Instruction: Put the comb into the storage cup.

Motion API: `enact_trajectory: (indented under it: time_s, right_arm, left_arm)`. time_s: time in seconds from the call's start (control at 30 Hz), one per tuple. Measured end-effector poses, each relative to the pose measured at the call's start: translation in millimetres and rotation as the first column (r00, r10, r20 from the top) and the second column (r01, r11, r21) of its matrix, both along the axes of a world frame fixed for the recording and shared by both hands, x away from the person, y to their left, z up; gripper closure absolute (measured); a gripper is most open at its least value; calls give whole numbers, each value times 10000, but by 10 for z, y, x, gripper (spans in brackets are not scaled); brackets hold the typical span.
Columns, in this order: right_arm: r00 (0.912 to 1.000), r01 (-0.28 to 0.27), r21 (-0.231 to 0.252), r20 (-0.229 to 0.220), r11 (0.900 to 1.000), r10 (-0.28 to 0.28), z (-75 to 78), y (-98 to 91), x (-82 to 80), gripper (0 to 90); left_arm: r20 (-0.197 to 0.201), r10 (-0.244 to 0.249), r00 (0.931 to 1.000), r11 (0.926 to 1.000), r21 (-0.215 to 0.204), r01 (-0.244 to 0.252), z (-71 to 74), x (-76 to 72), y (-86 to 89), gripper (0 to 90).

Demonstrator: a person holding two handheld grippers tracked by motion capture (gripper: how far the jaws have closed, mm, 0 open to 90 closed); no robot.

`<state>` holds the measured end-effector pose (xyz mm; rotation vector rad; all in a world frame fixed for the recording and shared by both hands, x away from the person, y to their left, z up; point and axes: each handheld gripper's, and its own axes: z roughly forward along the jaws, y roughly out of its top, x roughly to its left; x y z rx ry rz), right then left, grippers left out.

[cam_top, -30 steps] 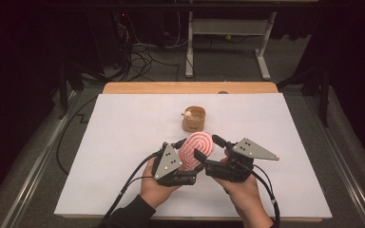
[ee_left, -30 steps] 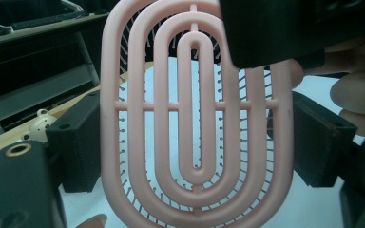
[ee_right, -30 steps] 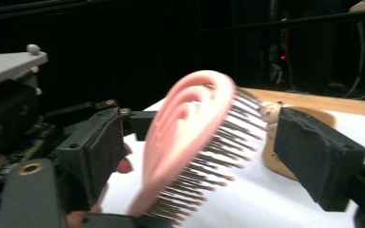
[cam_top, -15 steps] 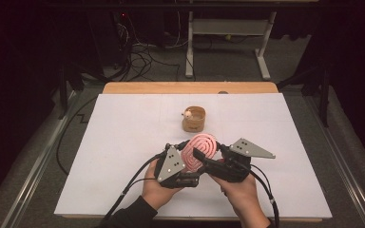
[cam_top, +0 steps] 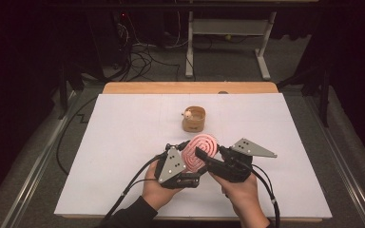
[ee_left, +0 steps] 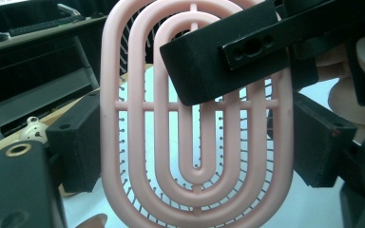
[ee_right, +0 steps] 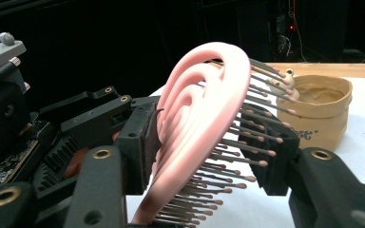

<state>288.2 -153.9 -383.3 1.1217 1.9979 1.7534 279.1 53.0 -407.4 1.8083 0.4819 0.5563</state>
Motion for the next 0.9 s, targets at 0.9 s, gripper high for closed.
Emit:
enact_trajectory:
  time_s: [0.9]
  right_arm:
    - [9992,-64,660,-399,9978,91,24,-27,-7,579]
  left_arm:
    - [206,71,9998,10000,21,-72,14,-11,-5,182]
